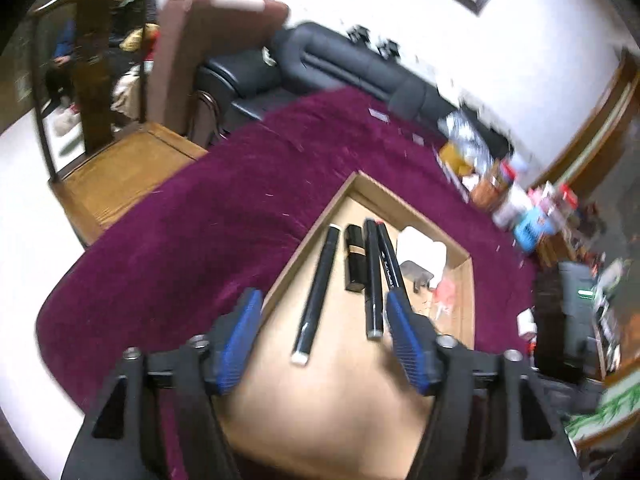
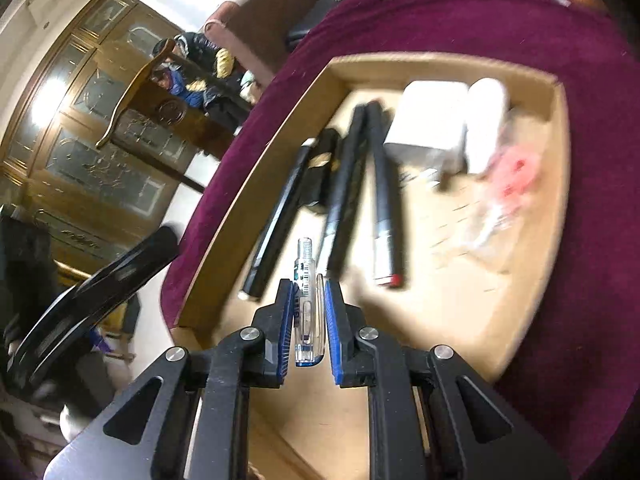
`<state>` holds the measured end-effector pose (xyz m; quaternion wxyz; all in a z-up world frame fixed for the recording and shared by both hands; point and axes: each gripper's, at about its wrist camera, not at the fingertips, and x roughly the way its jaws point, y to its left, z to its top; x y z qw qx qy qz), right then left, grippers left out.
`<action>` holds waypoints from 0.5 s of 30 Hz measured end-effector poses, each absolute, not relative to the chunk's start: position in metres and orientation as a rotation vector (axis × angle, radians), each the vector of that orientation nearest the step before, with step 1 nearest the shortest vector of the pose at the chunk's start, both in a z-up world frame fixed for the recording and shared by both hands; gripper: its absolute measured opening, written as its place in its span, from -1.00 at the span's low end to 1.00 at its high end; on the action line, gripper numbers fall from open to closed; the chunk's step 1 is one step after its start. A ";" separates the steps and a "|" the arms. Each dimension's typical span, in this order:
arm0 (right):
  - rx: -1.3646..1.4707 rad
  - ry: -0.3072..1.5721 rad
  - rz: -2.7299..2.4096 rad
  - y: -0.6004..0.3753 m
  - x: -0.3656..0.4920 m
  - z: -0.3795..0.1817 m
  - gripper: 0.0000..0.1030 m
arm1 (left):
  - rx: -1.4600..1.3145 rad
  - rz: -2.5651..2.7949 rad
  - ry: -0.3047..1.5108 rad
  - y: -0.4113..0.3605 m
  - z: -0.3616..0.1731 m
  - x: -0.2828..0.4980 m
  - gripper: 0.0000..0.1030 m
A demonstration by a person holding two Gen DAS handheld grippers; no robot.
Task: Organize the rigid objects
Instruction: 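Release the black marker and clear pen into the tray with both grippers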
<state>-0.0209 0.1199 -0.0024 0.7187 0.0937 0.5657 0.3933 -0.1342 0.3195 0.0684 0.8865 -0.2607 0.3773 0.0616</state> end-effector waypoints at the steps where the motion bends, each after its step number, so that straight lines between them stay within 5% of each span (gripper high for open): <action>1: 0.207 1.260 0.873 0.125 -0.020 -0.005 -0.71 | -0.562 0.125 0.765 0.323 0.071 -0.144 0.30; 9: 0.170 1.116 0.846 0.092 -0.039 0.027 -0.58 | -0.482 0.201 0.748 0.316 0.081 -0.165 0.41; 15: 0.322 0.904 0.636 -0.007 -0.070 0.037 0.12 | -0.428 0.106 0.813 0.257 0.071 -0.151 0.41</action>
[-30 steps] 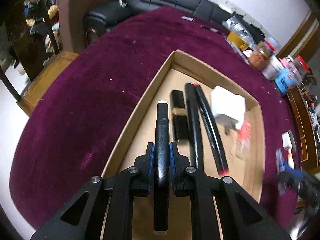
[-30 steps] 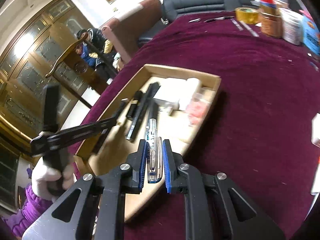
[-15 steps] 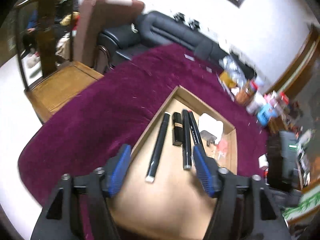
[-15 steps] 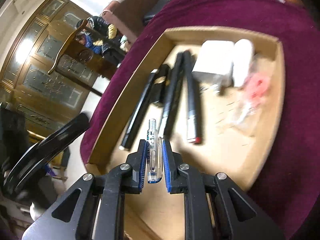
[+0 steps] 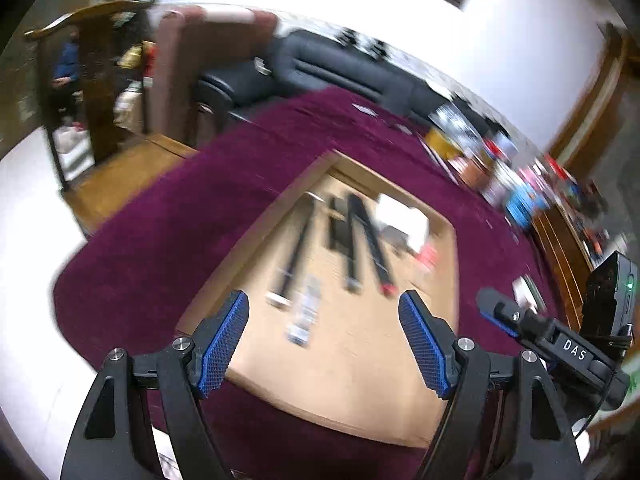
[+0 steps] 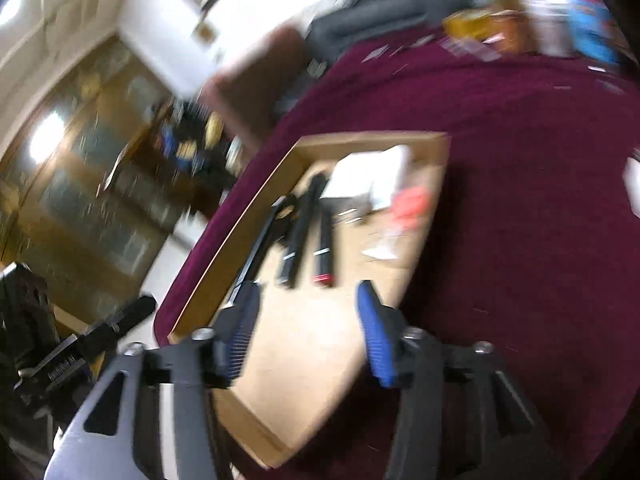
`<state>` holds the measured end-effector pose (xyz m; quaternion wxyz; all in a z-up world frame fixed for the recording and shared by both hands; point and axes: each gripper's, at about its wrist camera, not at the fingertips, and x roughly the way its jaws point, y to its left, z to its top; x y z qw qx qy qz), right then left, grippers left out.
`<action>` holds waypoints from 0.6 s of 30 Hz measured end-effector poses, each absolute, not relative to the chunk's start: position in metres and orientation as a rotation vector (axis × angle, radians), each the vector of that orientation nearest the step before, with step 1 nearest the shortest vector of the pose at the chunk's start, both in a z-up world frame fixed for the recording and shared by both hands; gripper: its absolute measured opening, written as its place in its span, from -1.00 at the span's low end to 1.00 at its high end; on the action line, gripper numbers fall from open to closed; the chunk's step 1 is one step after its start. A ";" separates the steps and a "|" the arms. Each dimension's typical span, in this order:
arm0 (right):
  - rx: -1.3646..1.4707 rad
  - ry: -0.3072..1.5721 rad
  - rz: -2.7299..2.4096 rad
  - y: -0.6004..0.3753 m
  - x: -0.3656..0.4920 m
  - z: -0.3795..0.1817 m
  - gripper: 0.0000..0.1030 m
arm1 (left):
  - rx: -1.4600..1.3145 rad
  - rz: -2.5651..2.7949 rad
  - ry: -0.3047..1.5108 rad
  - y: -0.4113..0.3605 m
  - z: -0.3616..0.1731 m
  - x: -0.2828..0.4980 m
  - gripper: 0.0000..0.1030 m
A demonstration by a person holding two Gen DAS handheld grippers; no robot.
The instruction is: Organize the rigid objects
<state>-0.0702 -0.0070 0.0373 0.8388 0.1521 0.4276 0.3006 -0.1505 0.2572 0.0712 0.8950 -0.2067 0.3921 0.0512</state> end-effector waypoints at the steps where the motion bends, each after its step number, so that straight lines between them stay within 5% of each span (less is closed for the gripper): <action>1: 0.323 0.907 0.607 -0.017 -0.071 0.036 0.12 | -0.416 0.079 0.824 0.243 0.071 -0.148 0.40; 18: 0.331 0.825 0.334 -0.180 -0.084 0.040 0.11 | -0.099 -0.170 0.907 0.063 0.078 -0.158 0.40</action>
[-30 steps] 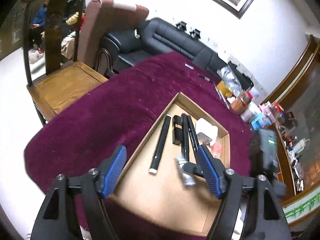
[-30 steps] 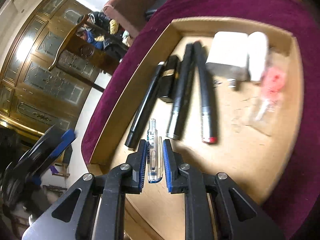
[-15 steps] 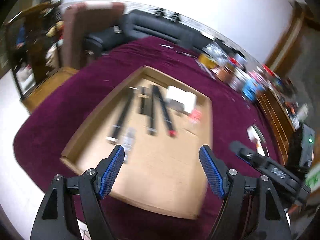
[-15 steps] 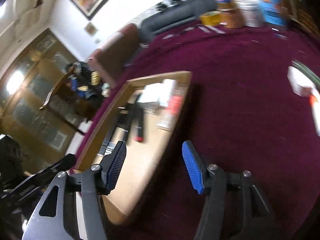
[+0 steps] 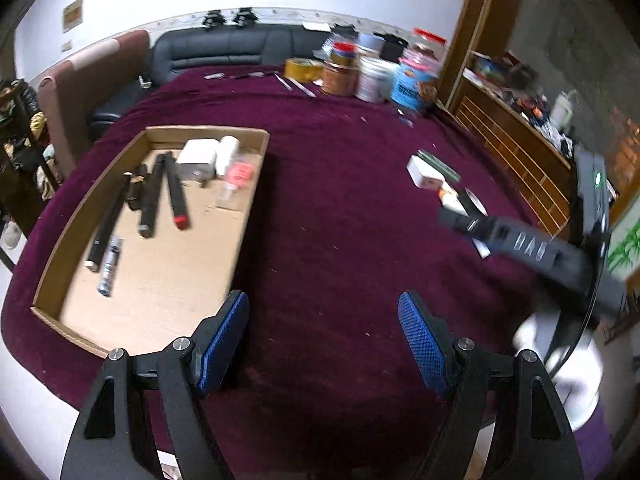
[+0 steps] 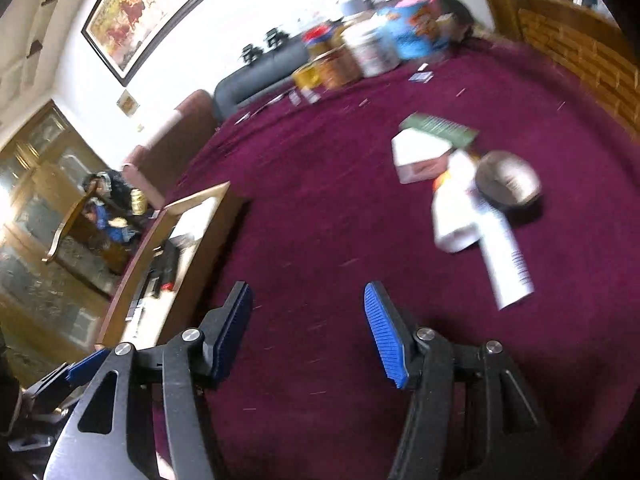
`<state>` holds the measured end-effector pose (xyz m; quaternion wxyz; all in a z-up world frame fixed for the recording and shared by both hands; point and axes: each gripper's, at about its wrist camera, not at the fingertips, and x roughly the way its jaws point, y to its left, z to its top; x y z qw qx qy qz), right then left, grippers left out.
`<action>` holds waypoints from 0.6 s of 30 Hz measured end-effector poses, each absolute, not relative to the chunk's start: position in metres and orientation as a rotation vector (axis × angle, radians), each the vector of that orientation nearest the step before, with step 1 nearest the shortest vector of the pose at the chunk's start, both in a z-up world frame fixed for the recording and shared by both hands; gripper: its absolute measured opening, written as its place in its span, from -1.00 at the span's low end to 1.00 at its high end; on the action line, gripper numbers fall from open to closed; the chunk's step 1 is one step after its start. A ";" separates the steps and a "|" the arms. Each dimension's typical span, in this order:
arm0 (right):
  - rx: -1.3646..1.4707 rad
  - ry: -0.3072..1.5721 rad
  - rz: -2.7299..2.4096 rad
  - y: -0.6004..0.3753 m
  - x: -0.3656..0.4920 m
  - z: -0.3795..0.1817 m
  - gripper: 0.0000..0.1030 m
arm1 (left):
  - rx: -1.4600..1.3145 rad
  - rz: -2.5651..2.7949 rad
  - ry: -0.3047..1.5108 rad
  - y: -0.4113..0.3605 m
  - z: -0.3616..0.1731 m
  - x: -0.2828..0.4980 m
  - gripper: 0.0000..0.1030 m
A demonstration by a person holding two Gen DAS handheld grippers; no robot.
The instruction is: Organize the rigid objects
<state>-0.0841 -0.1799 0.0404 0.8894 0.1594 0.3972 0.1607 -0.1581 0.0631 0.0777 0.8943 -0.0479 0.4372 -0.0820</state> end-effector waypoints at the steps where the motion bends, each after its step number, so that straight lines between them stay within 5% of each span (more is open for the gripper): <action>1: 0.311 0.815 0.305 -0.192 -0.079 0.047 0.11 | -0.094 -0.175 0.912 0.061 0.077 -0.158 0.40; 16: 0.164 0.979 0.214 -0.219 0.080 0.029 0.11 | -0.138 -0.148 1.007 0.073 0.047 -0.137 0.40; 18: 0.189 1.034 0.227 -0.217 0.089 0.016 -0.17 | -0.150 -0.137 1.012 0.080 0.045 -0.135 0.40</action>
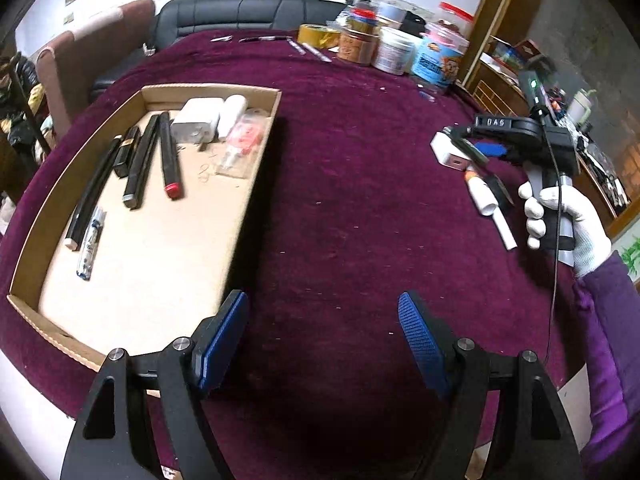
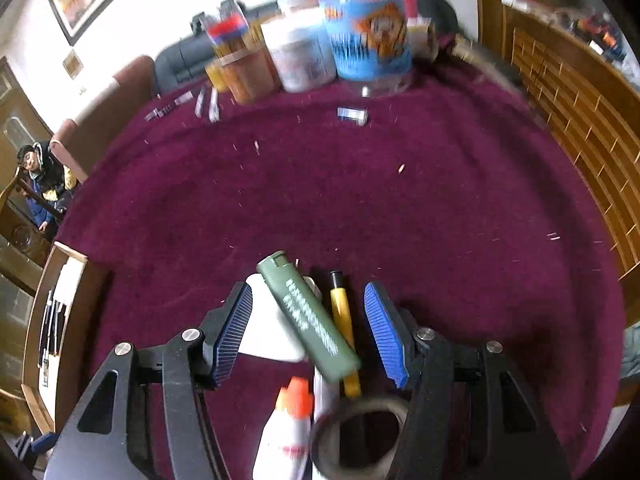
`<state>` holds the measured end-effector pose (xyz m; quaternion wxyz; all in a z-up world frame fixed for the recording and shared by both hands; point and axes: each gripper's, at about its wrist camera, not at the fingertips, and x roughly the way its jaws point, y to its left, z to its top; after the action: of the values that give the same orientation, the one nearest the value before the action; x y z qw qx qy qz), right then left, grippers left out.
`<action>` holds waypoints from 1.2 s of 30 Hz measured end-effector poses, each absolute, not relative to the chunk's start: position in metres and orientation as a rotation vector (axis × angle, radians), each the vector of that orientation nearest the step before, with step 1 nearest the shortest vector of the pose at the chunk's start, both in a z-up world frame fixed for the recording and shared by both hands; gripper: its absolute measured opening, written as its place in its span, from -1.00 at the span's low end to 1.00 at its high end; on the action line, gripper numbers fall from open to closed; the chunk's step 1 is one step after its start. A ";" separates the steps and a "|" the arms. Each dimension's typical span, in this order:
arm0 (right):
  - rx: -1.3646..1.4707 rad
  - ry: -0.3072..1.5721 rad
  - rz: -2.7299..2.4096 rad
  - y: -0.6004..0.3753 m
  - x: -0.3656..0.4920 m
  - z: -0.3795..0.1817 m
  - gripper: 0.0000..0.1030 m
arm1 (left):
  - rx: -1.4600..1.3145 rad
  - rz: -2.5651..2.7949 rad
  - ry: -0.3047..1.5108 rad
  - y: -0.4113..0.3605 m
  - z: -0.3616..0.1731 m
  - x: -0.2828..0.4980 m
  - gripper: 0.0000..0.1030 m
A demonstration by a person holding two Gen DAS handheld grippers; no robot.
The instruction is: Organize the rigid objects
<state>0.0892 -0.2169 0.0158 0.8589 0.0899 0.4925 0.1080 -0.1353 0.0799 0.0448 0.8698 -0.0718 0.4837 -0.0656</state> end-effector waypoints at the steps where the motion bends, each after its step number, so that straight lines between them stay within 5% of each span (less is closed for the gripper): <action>1: 0.202 1.022 0.230 -0.217 0.087 0.017 -0.40 | -0.157 -0.131 1.013 0.083 0.044 -0.135 0.40; 2: 0.205 1.020 0.231 -0.216 0.083 0.018 -0.70 | -0.161 -0.128 1.013 0.086 0.043 -0.134 0.40; 12: 0.382 1.138 0.606 -0.154 0.025 0.017 -0.69 | -0.202 -0.199 1.056 0.076 0.030 -0.131 0.40; 19: 0.382 0.992 0.467 -0.175 0.010 0.034 -0.63 | -0.195 -0.208 1.050 0.077 0.034 -0.143 0.40; 21: 0.376 0.954 0.411 -0.188 0.010 0.040 -0.53 | -0.211 -0.209 1.050 0.079 0.034 -0.144 0.40; 25: 0.345 0.930 0.300 -0.202 0.025 0.046 0.06 | -0.231 -0.227 1.050 0.077 0.033 -0.145 0.40; 36: 0.163 1.087 0.217 -0.166 0.077 0.002 0.10 | -0.229 -0.250 1.050 0.070 0.033 -0.143 0.40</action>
<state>0.0768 -0.1664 0.0025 0.8472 0.0773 0.5155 0.1030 -0.1427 0.0697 0.0326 0.8516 -0.1086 0.4989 -0.1190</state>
